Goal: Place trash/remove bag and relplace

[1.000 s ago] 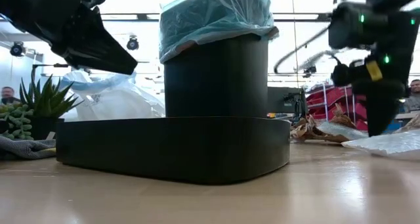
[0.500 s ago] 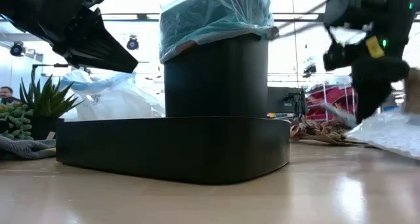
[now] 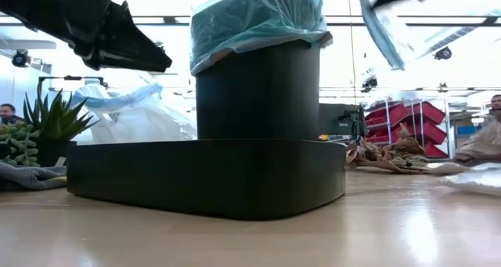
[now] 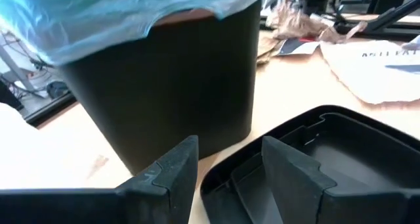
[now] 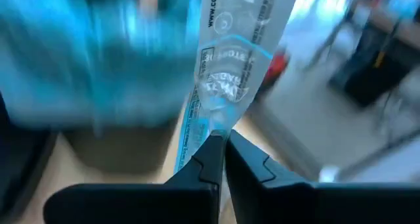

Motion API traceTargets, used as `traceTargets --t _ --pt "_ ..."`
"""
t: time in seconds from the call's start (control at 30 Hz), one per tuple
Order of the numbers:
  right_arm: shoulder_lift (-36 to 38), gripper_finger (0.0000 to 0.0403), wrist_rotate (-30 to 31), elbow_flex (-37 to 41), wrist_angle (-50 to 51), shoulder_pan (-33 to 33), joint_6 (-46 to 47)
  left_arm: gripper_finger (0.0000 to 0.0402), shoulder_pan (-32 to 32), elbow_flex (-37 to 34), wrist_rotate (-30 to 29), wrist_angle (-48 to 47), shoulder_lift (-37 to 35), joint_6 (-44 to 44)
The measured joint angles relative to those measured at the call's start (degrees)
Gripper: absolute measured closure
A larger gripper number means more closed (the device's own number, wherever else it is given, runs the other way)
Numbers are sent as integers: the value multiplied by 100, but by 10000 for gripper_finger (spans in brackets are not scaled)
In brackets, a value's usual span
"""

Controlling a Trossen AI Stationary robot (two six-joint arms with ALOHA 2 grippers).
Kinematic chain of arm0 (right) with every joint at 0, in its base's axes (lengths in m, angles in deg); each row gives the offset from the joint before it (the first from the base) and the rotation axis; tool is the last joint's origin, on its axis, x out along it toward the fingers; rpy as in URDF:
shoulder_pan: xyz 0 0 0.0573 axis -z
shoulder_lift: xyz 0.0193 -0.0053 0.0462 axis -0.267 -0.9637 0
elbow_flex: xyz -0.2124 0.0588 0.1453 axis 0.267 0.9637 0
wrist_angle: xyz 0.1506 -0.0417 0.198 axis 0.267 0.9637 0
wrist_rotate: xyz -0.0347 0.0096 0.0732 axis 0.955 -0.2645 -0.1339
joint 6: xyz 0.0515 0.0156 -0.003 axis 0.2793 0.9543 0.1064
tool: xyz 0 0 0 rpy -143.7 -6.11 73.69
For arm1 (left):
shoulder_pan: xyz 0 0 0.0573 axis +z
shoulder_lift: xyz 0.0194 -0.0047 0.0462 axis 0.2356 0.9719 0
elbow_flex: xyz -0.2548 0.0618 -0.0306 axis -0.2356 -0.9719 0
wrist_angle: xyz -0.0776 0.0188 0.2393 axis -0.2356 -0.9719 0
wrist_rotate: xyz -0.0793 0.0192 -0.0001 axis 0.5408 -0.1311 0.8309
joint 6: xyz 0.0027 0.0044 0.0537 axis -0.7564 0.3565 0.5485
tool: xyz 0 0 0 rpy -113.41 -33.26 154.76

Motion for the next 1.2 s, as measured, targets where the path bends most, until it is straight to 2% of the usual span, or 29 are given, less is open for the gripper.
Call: traceTargets --t 0.17,0.27,0.33,0.5,0.7,0.87,0.97,1.07,1.2 --pt "-234 403 24 -692 -2372 13 -2628 243 4 0 -10 301 0 373" --pt "-580 403 -496 -907 -3735 233 -4020 236 45 2 -38 440 0 540" --pt "-882 403 -1019 -1064 -4103 521 -4332 231 57 2 -78 533 0 607" --pt "-1802 403 -2445 -1501 -4128 1503 -4007 220 55 2 -101 615 -2 635" --pt "-2891 403 -3728 -1934 -4036 2510 -3258 212 48 2 -99 621 -2 641" --pt "-3562 403 -3882 -2083 -3245 2817 -3122 214 47 2 -96 606 -2 682" --pt "-3763 387 -4178 -2194 -2737 2788 -3113 217 48 2 -96 601 -2 699" --pt "-3825 345 -4348 -2256 -2542 2664 -3031 216 46 2 -96 597 -2 700" --pt "-3665 268 -4333 -2263 -2411 2518 -3120 209 48 2 -96 604 -2 700"
